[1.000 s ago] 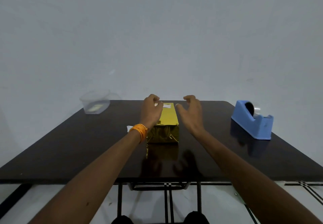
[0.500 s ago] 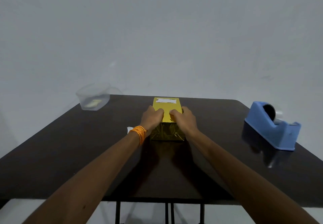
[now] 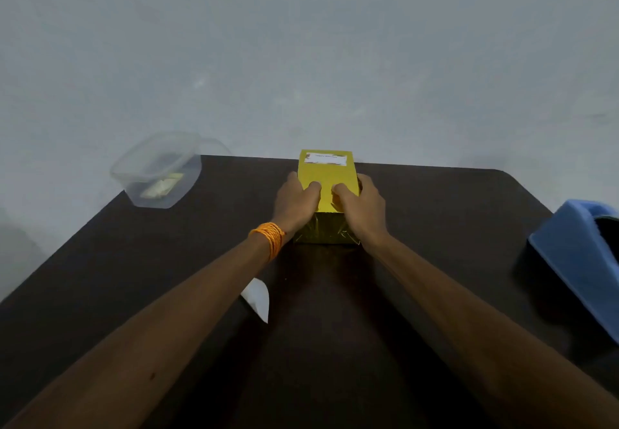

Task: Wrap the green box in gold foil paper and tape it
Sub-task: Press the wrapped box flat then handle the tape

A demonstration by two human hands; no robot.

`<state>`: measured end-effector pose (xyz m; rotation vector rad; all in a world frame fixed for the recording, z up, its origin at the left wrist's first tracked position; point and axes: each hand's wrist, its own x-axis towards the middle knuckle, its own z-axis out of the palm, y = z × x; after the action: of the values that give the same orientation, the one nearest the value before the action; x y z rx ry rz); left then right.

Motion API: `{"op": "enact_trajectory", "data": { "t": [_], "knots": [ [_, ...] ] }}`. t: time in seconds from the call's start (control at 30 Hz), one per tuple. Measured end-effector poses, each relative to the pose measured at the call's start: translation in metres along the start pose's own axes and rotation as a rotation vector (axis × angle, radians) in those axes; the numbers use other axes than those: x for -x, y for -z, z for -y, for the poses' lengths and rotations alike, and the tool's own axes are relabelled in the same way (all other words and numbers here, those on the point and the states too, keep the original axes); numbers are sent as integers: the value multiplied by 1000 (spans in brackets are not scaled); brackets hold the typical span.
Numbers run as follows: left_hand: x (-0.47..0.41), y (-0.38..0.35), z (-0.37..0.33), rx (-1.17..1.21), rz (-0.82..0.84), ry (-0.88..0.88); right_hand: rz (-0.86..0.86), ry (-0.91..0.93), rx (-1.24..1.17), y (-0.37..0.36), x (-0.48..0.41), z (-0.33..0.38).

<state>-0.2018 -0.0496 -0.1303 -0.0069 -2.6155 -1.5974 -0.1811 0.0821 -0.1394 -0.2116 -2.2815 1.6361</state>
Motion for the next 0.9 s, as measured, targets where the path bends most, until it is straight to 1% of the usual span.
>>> {"op": "enact_trajectory", "data": {
  "t": [0.07,0.17,0.27,0.33,0.4,0.47,0.57,0.63,0.9],
  "knots": [
    [-3,6,-5,14,25,41,43,-45,21,0,-3,6],
    [-5,13,-12,22,71,110,103,-168,18,1,-7,13],
    [-9,20,-21,29,89,197,178,-209,66,1,-12,16],
    [-7,27,-33,83,100,244,216,-214,112,1,-16,19],
    [-4,34,-42,130,144,313,252,-250,152,5,-19,25],
    [-5,42,-50,119,175,362,281,-318,175,7,-21,34],
    [-8,44,-55,63,194,413,297,-369,236,6,-25,38],
    [-14,41,-58,56,191,434,310,-397,248,4,-32,39],
    [-35,31,-59,73,167,406,357,-434,225,3,-63,32]
  ]
}}
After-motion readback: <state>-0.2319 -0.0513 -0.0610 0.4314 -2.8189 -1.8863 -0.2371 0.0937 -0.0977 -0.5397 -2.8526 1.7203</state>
